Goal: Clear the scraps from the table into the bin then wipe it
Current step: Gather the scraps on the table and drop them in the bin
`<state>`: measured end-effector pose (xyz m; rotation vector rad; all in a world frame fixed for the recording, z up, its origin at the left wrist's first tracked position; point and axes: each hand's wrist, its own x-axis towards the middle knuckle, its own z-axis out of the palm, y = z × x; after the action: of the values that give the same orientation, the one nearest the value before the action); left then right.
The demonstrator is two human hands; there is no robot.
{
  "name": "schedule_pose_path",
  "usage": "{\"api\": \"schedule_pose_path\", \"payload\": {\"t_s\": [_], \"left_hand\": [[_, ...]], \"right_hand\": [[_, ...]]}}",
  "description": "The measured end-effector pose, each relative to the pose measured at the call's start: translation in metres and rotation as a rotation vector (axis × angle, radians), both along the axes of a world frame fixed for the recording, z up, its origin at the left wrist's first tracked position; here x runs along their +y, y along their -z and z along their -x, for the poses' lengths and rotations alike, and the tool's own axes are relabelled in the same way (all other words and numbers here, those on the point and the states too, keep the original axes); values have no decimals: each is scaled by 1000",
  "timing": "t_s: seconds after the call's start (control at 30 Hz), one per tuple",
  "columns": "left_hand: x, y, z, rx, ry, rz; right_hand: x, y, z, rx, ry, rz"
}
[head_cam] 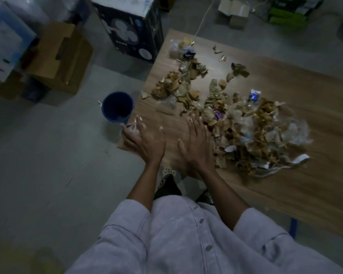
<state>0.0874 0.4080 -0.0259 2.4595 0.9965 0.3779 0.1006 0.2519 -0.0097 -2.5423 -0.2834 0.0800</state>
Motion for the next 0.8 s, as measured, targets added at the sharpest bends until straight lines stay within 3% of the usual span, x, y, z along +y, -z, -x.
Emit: {"api": "schedule_pose_path", "payload": {"t_s": [0.13,0.3,0.47,0.57,0.8], "left_hand": [[39,24,-23,5,29,180],[57,40,-69,-130,286,197],[71,47,-120,-154,449,264],[76,45,-151,-217,522,321],[65,50,-207,-86,839,366]], "right_hand": [[37,7,-20,115,34,12],[50,23,-54,34,159,57],[61,24,-103,127,349,144],[63,29,-130,190,427,21],[69,35,-174,256,250,-118]]}}
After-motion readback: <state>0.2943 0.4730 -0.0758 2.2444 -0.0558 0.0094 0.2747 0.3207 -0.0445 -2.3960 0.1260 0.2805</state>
